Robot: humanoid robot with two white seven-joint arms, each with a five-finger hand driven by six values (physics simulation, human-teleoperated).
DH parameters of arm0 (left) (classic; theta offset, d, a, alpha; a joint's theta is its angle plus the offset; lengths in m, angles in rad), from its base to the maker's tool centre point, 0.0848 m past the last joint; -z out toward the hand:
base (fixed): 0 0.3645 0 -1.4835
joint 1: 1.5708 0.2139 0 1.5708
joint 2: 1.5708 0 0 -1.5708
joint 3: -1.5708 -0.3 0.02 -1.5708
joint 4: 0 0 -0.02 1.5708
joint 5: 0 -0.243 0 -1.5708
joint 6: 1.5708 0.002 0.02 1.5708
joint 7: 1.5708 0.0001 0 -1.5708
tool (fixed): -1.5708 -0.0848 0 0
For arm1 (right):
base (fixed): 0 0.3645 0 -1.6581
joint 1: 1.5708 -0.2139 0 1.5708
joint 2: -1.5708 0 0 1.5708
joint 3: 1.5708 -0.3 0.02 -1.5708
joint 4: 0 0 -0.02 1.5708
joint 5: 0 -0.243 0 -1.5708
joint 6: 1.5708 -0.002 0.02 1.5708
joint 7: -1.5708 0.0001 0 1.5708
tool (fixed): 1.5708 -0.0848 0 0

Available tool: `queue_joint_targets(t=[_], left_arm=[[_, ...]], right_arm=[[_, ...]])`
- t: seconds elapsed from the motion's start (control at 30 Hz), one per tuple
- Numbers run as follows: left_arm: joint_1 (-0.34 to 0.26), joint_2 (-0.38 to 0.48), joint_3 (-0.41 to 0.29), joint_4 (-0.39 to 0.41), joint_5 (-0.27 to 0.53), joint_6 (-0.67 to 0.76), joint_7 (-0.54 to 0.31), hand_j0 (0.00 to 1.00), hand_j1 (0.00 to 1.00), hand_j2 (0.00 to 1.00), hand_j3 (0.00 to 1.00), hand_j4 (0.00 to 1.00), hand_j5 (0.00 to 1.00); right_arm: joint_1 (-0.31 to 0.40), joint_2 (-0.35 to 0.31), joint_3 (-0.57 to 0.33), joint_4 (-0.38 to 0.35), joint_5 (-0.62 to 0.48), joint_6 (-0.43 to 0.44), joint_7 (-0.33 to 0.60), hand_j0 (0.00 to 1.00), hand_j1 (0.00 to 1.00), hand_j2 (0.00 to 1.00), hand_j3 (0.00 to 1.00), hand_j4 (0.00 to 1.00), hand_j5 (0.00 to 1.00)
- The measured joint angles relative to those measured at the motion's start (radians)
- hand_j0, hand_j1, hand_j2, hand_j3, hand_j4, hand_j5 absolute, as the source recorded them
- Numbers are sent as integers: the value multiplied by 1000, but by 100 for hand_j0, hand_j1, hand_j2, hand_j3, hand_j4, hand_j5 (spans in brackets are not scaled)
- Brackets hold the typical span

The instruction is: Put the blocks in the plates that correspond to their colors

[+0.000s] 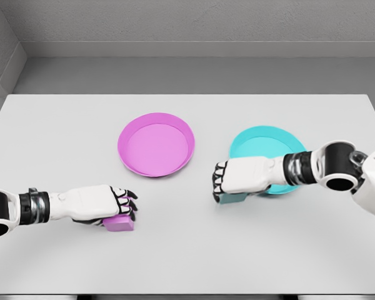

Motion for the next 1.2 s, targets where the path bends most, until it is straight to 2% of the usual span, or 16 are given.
queue_joint_targets(t=[0.33, 0.6, 1.2], left_arm=[[-21, 0, 6, -3, 13, -1, 0, 62, 62, 62, 62, 62, 62], [-64, 0, 14, 2, 37, -1, -1, 62, 62, 62, 62, 62, 62], [-141, -49, 21, 61, 51, -1, -1, 62, 62, 62, 62, 62, 62]], right_arm=[[-37, 8, -15, 98, 3, 0, -1, 63, 63, 63, 63, 63, 63], [-46, 13, -48, 173, 4, 0, -2, 63, 63, 63, 63, 63, 63], [-77, 35, -96, 372, 10, 0, -3, 65, 65, 65, 65, 65, 65]])
